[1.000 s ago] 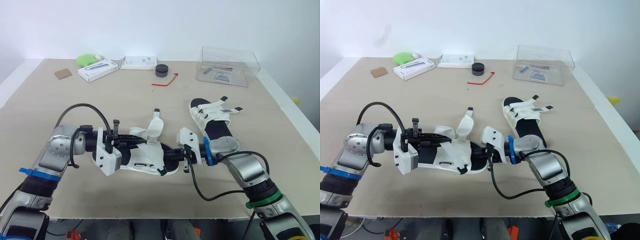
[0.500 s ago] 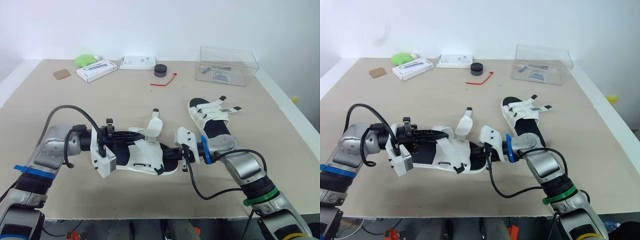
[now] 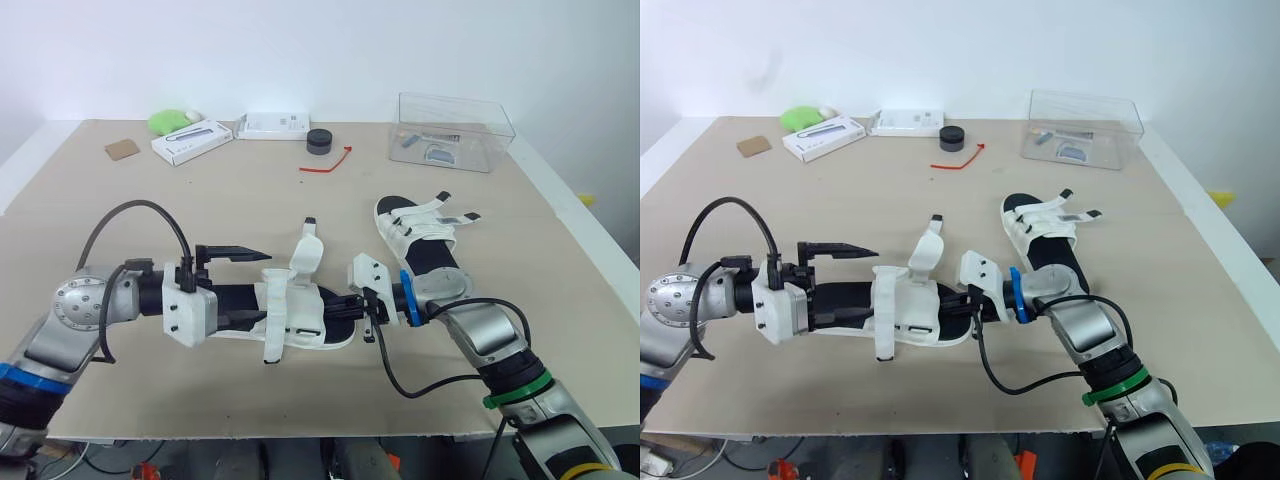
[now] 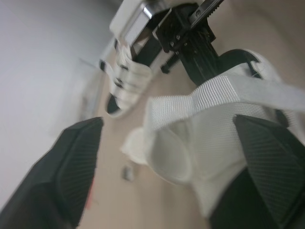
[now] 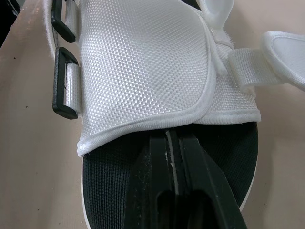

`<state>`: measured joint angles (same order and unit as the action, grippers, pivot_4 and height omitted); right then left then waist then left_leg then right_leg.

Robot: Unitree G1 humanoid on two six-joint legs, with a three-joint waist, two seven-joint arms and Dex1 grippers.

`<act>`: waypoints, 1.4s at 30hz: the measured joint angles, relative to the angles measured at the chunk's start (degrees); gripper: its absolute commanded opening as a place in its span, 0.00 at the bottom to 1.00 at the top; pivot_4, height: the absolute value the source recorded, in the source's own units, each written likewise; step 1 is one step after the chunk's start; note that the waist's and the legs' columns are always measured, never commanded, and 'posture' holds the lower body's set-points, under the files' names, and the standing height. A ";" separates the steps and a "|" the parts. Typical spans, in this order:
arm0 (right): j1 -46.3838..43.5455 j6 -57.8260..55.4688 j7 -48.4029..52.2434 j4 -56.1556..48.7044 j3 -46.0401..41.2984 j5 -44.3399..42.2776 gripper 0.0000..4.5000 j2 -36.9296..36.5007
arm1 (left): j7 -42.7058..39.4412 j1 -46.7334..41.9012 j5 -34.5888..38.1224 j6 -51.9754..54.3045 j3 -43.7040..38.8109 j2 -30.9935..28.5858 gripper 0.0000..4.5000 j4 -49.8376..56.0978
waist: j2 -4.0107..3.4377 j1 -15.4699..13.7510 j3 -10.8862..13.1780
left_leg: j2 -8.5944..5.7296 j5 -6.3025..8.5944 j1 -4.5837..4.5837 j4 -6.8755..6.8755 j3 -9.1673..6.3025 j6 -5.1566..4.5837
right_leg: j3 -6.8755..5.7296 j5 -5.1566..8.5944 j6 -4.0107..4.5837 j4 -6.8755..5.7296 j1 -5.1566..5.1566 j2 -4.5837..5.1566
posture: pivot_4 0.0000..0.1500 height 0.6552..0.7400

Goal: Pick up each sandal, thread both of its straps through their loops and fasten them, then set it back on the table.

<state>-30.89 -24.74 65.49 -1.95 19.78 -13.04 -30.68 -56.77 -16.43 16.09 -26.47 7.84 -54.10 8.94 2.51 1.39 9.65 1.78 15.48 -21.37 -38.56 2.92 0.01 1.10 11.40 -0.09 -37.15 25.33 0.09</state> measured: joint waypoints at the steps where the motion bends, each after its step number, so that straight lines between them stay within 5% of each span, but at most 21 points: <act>1: -0.15 0.14 0.24 0.16 0.07 0.09 0.00 0.13 | -0.57 2.36 1.79 4.87 -1.58 -1.88 0.99 1.99 | 0.00 0.05 0.00 | 0.04 0.00 0.00 0.01 0.02 0.00 | 0.01 0.01 0.01 0.01 0.01 -0.04 | 1.00 1.00; 5: -0.36 0.38 0.62 0.69 0.07 0.14 0.00 0.27 | -1.00 7.58 5.01 16.59 -4.59 -4.40 0.99 3.98 | -0.01 0.00 0.00 | 0.05 0.00 0.03 0.06 0.00 0.00 | -0.01 0.04 0.06 0.00 0.02 -0.04 | 1.00 1.00; 13: -0.59 0.97 0.81 1.33 0.12 0.39 0.00 0.78 | 1.21 15.22 34.39 58.10 -15.20 -9.80 0.99 13.62 | 0.02 0.08 0.02 | 0.11 0.00 0.05 0.06 0.00 0.01 | -0.02 0.06 0.08 0.00 0.04 -0.06 | 1.00 1.00; 18: -1.04 1.49 1.47 2.38 0.15 0.58 0.00 1.13 | 1.52 19.24 42.81 70.07 -18.13 -10.54 0.99 18.71 | 0.00 0.12 0.04 | 0.09 0.01 0.12 0.13 0.01 0.01 | 0.01 0.11 0.15 -0.01 0.03 -0.11 | 1.00 1.00; 42: -1.68 2.13 0.56 3.66 0.14 1.63 0.00 2.23 | 7.54 12.24 35.67 75.45 -6.10 6.54 0.99 18.64 | 0.05 0.01 0.01 | 0.06 -0.03 0.19 0.12 -0.03 0.05 | 0.08 0.02 0.33 -0.08 -0.02 -0.23 | 1.00 1.00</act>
<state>-32.58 -22.61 66.05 1.71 19.92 -11.41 -28.44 -49.23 -4.19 51.76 48.98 1.74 -47.57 27.58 2.56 1.40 9.66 1.84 15.45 -21.19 -38.44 2.90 0.06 1.17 11.42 0.23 -37.23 25.31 -0.14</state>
